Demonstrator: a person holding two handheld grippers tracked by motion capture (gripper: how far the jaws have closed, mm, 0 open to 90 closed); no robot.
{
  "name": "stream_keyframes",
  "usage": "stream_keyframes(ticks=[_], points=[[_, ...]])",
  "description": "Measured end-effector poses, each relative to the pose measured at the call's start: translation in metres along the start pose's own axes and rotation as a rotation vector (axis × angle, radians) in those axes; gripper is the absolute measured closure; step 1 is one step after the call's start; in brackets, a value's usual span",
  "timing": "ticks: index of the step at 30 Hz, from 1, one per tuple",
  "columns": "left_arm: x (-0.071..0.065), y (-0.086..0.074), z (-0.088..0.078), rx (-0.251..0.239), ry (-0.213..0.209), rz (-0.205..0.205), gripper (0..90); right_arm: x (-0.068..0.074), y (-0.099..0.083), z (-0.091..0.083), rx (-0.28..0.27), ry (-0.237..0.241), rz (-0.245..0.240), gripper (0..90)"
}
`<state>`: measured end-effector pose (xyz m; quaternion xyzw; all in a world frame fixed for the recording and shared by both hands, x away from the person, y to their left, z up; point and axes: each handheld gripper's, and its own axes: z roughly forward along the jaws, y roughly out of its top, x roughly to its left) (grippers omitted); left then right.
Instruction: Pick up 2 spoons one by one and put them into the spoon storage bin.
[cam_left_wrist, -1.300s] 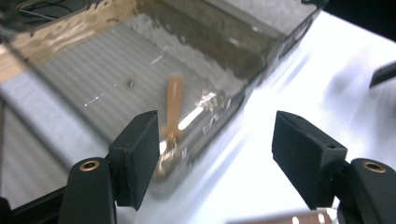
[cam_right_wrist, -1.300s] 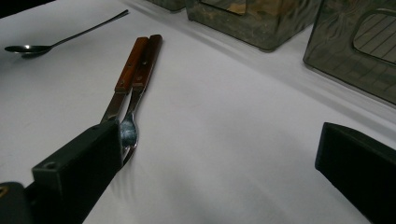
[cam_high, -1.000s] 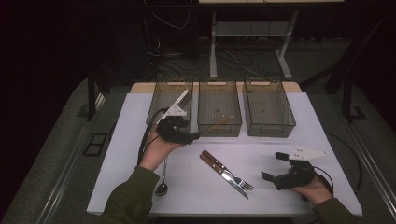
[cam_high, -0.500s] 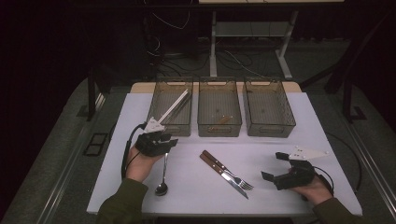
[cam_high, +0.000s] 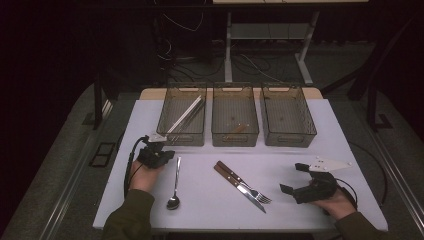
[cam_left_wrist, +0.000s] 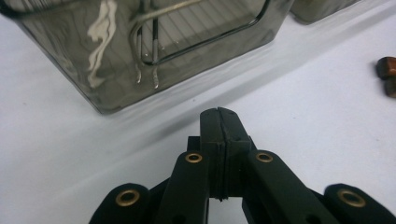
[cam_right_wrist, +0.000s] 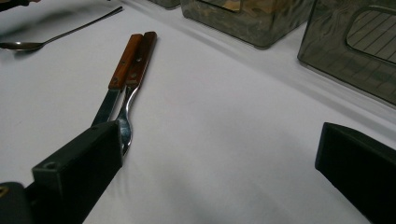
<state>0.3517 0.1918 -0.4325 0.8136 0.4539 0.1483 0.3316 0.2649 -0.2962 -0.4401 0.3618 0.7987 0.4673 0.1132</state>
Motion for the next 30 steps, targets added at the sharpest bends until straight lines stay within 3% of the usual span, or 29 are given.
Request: stream_keyframes(ticks=[9,20,30], points=[[-0.002,-0.001,0.011,0.026,-0.027,0.009,89.4,0.000,0.000,0.000,0.000,0.001,-0.006,0.8],[-0.003,-0.001,0.016,0.015,-0.084,-0.026,89.5,0.000,0.000,0.001,0.001,0.000,-0.006,0.8],[-0.017,0.004,0.022,0.020,-0.123,0.006,89.5,0.000,0.000,0.001,0.002,0.000,-0.006,0.9]])
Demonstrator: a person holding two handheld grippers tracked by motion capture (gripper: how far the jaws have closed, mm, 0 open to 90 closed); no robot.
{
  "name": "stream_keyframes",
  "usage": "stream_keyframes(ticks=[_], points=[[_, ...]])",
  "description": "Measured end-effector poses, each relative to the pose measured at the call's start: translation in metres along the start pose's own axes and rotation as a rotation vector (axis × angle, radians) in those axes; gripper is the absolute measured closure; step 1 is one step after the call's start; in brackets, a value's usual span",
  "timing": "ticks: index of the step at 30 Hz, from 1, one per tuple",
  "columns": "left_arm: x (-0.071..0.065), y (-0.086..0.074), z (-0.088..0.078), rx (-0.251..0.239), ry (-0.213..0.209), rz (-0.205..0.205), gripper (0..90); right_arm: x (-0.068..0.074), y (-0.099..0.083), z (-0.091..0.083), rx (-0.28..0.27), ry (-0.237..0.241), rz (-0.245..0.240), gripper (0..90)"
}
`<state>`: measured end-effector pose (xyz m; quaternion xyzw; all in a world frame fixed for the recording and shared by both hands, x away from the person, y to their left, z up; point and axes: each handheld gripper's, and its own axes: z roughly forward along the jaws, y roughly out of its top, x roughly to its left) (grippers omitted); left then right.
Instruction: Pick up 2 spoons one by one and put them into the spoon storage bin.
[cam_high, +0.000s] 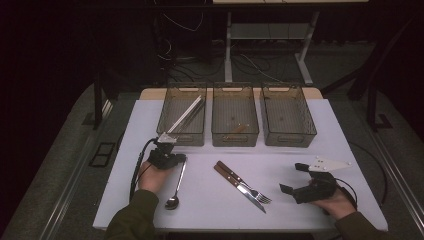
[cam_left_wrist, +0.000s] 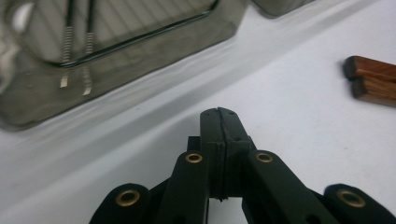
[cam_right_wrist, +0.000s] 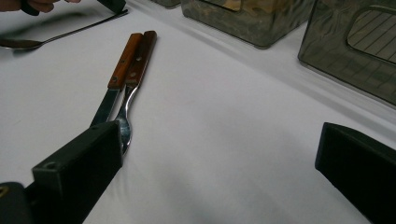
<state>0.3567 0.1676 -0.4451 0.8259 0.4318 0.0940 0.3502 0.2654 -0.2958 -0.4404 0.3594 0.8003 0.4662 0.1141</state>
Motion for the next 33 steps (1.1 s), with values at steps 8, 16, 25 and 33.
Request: stream_keyframes(ticks=[8,16,25,33], points=[[-0.012,0.005,0.007,0.010,-0.051,0.025,89.5,0.000,0.000,0.000,0.000,0.000,0.000,0.9],[-0.026,0.009,0.012,0.035,-0.090,0.078,89.5,0.000,0.000,0.000,0.000,0.001,-0.001,0.9],[-0.043,0.013,0.018,0.055,-0.143,0.124,89.6,0.000,0.000,0.000,0.000,0.000,0.001,0.8],[-0.055,0.014,0.021,0.074,-0.184,0.163,89.7,0.000,0.000,0.000,0.001,-0.002,0.005,0.9]])
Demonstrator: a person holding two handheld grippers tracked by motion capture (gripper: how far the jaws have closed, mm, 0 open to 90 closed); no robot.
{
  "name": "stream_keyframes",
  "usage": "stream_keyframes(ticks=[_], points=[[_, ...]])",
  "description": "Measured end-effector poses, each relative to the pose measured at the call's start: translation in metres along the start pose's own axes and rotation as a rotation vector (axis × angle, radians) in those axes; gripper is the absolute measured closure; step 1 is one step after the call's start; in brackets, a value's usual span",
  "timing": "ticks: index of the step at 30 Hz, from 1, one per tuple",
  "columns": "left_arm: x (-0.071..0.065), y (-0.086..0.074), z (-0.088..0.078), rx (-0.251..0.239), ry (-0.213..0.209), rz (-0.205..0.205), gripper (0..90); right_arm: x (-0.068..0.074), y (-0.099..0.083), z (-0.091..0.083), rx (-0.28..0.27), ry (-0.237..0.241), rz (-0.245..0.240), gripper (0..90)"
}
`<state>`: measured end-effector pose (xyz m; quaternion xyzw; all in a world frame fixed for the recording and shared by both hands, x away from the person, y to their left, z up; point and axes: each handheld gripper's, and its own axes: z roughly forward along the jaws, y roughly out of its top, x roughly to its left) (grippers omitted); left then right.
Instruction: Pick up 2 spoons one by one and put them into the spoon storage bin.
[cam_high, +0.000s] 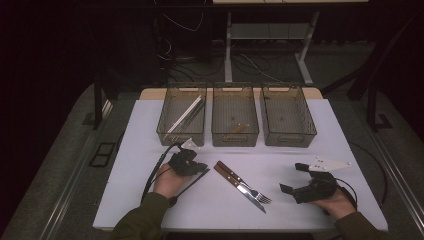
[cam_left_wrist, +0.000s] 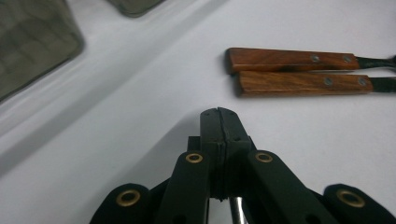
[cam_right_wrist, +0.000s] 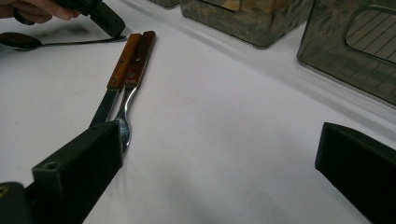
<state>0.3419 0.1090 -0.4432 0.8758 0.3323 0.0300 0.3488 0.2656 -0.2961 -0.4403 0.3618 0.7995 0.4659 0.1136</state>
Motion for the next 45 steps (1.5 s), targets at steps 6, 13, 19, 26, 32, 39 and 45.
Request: stream_keyframes(ticks=[6,13,19,26,32,39,45], points=[[-0.007,0.003,0.003,0.028,-0.038,0.048,89.6,0.000,0.000,0.000,-0.004,0.001,0.004,0.9],[-0.019,0.005,0.006,0.051,-0.070,0.085,89.6,0.000,0.000,0.000,-0.004,0.005,-0.005,0.8],[-0.031,0.006,0.009,0.068,-0.109,0.110,89.7,0.000,0.000,0.000,-0.001,0.002,-0.004,0.9],[-0.043,0.008,0.011,0.092,-0.132,0.150,89.6,0.001,0.001,-0.001,-0.006,0.001,-0.005,0.9],[-0.037,0.008,-0.004,0.029,-0.119,0.124,83.2,0.001,0.000,-0.001,-0.006,-0.001,-0.006,0.8],[-0.025,-0.006,-0.040,-0.083,-0.066,0.074,59.8,0.000,0.000,-0.001,-0.003,-0.005,-0.007,0.8],[-0.022,-0.034,-0.067,-0.132,-0.017,0.047,47.3,0.001,0.000,-0.001,-0.007,-0.007,-0.009,0.9]])
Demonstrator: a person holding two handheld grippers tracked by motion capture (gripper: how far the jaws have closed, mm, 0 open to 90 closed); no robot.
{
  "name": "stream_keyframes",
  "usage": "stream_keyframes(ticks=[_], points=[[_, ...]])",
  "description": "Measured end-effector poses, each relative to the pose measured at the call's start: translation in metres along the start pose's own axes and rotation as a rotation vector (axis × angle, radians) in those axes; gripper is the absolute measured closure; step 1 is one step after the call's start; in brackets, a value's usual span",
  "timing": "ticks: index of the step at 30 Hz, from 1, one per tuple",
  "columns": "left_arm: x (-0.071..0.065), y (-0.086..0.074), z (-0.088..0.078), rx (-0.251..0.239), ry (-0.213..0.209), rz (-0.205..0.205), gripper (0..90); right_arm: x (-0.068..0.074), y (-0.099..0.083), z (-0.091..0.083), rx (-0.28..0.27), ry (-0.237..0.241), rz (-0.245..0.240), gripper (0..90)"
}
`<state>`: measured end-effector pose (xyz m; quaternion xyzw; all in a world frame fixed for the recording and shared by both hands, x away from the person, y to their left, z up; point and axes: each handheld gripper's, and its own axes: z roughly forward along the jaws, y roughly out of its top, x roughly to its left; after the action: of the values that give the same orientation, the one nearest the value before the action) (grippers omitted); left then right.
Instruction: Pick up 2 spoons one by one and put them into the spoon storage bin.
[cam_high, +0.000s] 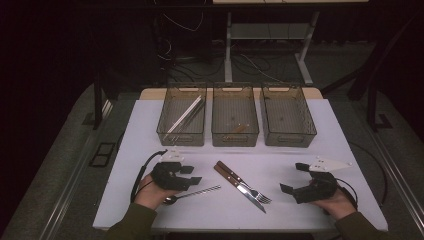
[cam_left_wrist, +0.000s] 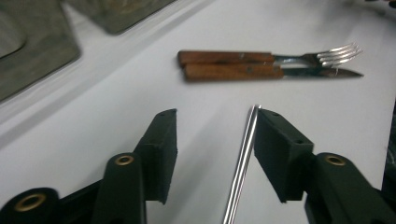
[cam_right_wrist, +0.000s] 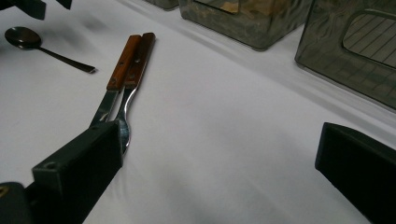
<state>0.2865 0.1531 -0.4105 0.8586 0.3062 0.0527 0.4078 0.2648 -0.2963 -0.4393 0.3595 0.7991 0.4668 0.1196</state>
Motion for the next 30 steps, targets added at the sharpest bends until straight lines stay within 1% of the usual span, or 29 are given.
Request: stream_keyframes(ticks=[1,3,4,5,6,7,8,9,12,14,16,17,20,21,24,26,30], points=[[0.000,-0.004,-0.005,-0.006,0.011,-0.002,46.3,0.000,0.000,0.000,0.000,0.001,0.001,0.9],[0.000,-0.013,-0.013,-0.016,0.029,-0.020,44.7,0.000,0.000,0.001,0.003,0.000,-0.001,0.9],[0.000,-0.017,-0.017,-0.012,0.041,-0.021,44.2,0.000,0.000,0.001,0.005,-0.002,0.000,0.8],[-0.001,-0.022,-0.019,-0.019,0.051,-0.034,43.6,0.000,0.000,0.001,0.005,-0.003,-0.001,0.9],[-0.001,-0.025,-0.022,-0.015,0.057,-0.031,43.2,0.000,0.000,0.001,0.004,-0.002,-0.002,0.9],[-0.001,-0.029,-0.025,-0.014,0.067,-0.039,42.9,0.000,0.000,0.001,0.002,-0.002,-0.002,0.9],[-0.001,-0.032,-0.028,-0.010,0.073,-0.038,42.4,0.000,0.000,0.000,0.002,-0.002,-0.001,0.9],[-0.001,-0.036,-0.029,-0.015,0.080,-0.053,42.1,0.000,0.000,0.001,0.003,-0.002,0.000,0.9],[-0.002,-0.047,-0.035,0.003,0.094,-0.059,41.6,0.000,0.000,0.001,0.006,0.000,-0.002,0.8],[-0.002,-0.054,-0.036,0.019,0.101,-0.065,41.6,0.000,0.000,0.001,0.003,0.001,-0.004,0.8],[-0.002,-0.061,-0.035,0.038,0.117,-0.080,41.9,0.000,0.000,0.001,0.004,0.000,-0.004,0.8],[-0.001,-0.064,-0.035,0.051,0.122,-0.080,42.1,0.000,0.000,0.001,0.004,0.000,-0.004,0.9],[-0.001,-0.069,-0.037,0.058,0.126,-0.092,43.9,0.000,0.000,0.001,0.004,0.001,-0.006,0.9],[0.000,-0.070,-0.037,0.058,0.127,-0.088,44.3,0.000,0.000,0.001,0.004,0.001,-0.006,0.8],[0.000,-0.071,-0.038,0.051,0.129,-0.099,46.0,0.000,0.000,0.001,0.008,-0.001,-0.005,0.9],[0.001,-0.072,-0.038,0.054,0.129,-0.103,47.0,0.000,0.000,0.002,0.008,-0.002,-0.008,0.8],[0.001,-0.072,-0.036,0.081,0.133,-0.098,48.1,0.001,0.000,0.002,0.007,-0.002,-0.010,0.8]])
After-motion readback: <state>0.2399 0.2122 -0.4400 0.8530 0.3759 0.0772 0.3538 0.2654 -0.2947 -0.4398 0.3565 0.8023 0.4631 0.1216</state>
